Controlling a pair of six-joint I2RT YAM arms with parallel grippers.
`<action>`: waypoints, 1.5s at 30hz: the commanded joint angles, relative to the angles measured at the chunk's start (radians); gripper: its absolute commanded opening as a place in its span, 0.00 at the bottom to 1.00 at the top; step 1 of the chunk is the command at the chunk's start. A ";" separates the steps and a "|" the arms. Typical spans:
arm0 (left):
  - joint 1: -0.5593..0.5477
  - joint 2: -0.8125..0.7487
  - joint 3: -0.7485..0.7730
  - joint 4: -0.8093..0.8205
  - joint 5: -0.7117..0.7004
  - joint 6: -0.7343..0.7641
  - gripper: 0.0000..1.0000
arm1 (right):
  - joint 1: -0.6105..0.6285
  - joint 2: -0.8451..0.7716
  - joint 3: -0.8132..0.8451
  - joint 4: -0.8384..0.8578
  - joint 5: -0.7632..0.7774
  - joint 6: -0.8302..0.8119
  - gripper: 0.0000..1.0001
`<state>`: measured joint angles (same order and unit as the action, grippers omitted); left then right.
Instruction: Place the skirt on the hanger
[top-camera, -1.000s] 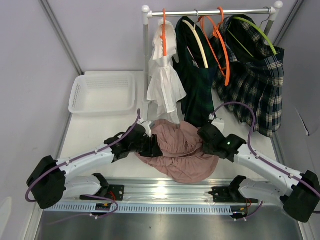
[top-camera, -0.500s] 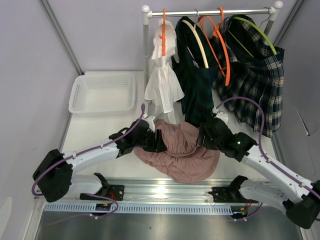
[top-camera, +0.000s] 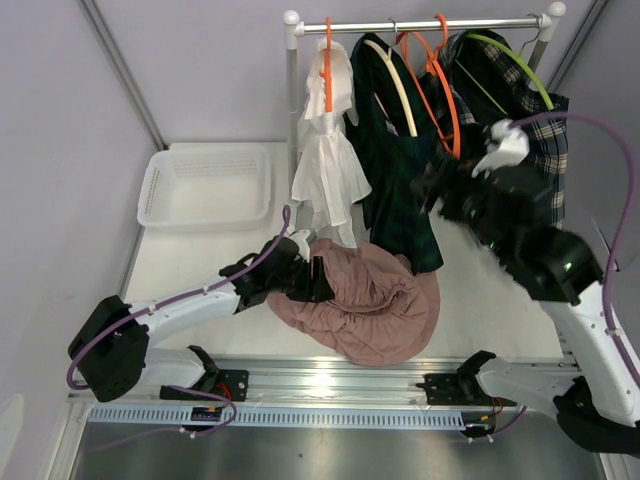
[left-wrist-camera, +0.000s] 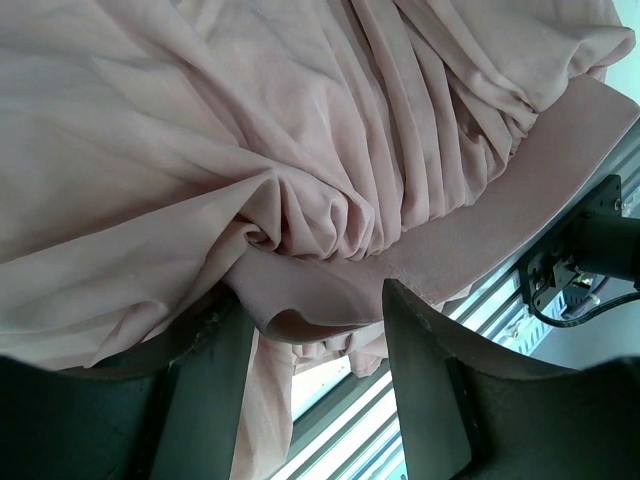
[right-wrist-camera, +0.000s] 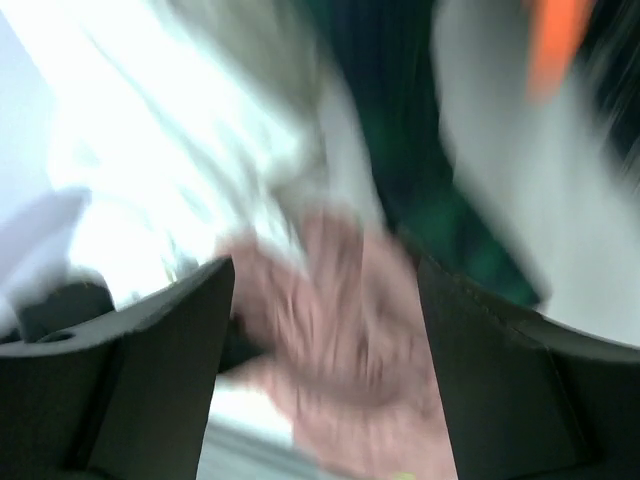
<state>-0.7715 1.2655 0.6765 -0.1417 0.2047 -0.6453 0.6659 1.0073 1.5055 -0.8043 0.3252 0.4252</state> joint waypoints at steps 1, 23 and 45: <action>0.009 0.005 0.041 0.033 -0.004 0.015 0.58 | -0.163 0.120 0.266 0.076 -0.055 -0.183 0.80; 0.009 0.046 0.032 0.070 0.013 0.013 0.58 | -0.732 0.556 0.564 0.450 -0.795 -0.155 0.81; 0.009 0.017 0.014 0.062 0.010 0.018 0.57 | -0.447 0.758 0.768 0.263 -0.348 -0.470 0.68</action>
<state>-0.7700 1.3144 0.6777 -0.1135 0.2127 -0.6453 0.2138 1.7615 2.2215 -0.5316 -0.1066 0.0196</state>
